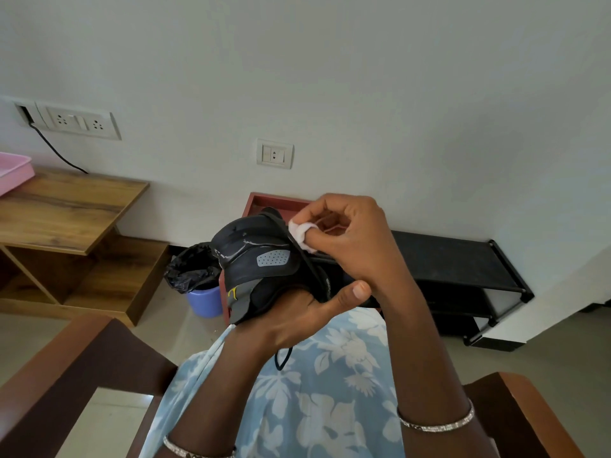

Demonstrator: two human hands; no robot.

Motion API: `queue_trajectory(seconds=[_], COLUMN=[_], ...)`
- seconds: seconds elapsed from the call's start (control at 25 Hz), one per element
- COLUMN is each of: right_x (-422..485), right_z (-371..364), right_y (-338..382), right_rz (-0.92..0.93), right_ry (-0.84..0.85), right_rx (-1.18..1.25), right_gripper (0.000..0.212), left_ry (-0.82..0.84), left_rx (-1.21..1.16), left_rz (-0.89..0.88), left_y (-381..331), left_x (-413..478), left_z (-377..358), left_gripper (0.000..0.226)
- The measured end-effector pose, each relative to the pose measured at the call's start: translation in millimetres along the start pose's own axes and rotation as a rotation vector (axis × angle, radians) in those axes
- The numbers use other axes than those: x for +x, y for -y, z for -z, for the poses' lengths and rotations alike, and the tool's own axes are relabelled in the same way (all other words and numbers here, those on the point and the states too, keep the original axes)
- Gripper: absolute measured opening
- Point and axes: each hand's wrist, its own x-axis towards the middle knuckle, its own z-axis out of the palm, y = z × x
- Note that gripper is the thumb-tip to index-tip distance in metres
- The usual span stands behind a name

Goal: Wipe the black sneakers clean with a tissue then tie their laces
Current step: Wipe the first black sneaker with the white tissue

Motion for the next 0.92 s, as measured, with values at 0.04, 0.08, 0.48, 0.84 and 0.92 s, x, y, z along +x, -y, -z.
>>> queue_trajectory(seconds=[0.04, 0.08, 0.48, 0.84, 0.92], right_x=[1, 1, -14, -20, -22], right_z=[-2, -3, 28, 18, 27], right_y=[2, 4, -25, -12, -23], right_rz=[0.024, 0.043, -0.036, 0.078, 0.046], right_ry=[-0.01, -0.012, -0.069, 0.085, 0.012], right_rx=[0.068, 0.093, -0.393, -0.043, -0.195], right_gripper=[0.008, 0.008, 0.028, 0.03, 0.031], left_ry=[0.006, 0.005, -0.075, -0.066, -0.057], left_rx=[0.003, 0.009, -0.003, 0.013, 0.011], left_rz=[0.01, 0.013, -0.038, -0.102, -0.069], left_y=[0, -1, -7, -4, -4], left_x=[1, 1, 1, 0, 0], left_z=[-1, -1, 13, 11, 11], left_gripper=[0.096, 0.098, 0.051, 0.067, 0.061])
